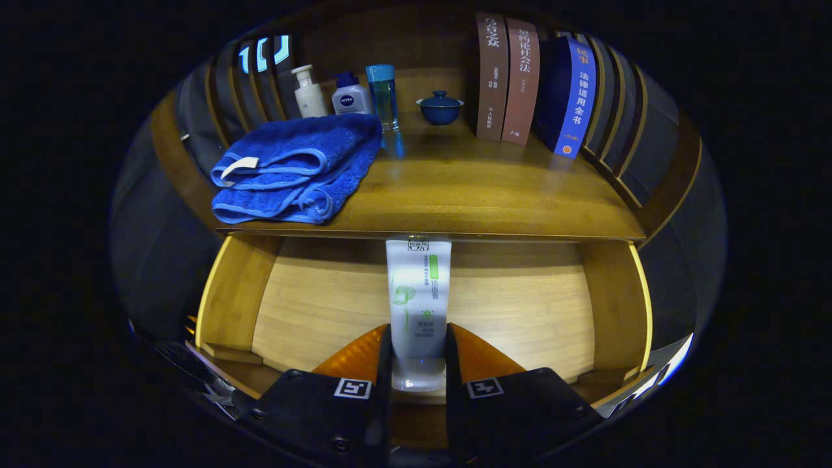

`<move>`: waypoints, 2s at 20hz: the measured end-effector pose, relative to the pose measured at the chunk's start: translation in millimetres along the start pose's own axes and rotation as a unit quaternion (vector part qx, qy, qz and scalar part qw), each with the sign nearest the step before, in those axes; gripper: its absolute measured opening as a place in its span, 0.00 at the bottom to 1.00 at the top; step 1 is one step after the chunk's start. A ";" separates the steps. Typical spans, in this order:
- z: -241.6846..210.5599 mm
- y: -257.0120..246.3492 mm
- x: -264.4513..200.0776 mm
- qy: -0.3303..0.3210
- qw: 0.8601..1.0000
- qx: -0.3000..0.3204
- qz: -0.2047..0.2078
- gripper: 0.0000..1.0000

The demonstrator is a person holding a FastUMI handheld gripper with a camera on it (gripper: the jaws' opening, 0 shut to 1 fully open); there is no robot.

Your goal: Pull open the drawer, take out the items inside it, and place them on the countertop above the cabinet.

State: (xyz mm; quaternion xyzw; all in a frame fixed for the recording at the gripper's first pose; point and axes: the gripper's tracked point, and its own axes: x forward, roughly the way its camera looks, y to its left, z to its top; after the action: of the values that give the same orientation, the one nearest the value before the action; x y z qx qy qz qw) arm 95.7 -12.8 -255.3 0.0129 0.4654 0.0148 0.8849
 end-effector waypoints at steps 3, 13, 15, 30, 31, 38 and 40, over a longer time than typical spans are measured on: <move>0.1 3.1 -15.2 -0.007 1.000 0.005 0.011 0.38; -12.1 1.5 -44.8 -0.033 0.999 0.011 0.020 0.38; 18.0 2.0 -56.0 -0.064 0.998 0.014 0.024 0.38; 141.2 -22.3 74.9 0.000 0.999 0.047 -0.011 0.42; 147.2 -24.9 81.3 -0.013 0.998 0.052 -0.013 0.43; 137.7 -17.4 50.9 -0.032 0.999 0.039 -0.006 1.00; 121.5 -11.4 21.9 -0.050 0.998 0.034 0.001 1.00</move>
State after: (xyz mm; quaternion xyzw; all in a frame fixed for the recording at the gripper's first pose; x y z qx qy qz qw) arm 208.4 -24.5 -205.0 0.0437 0.4212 -0.0008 0.9059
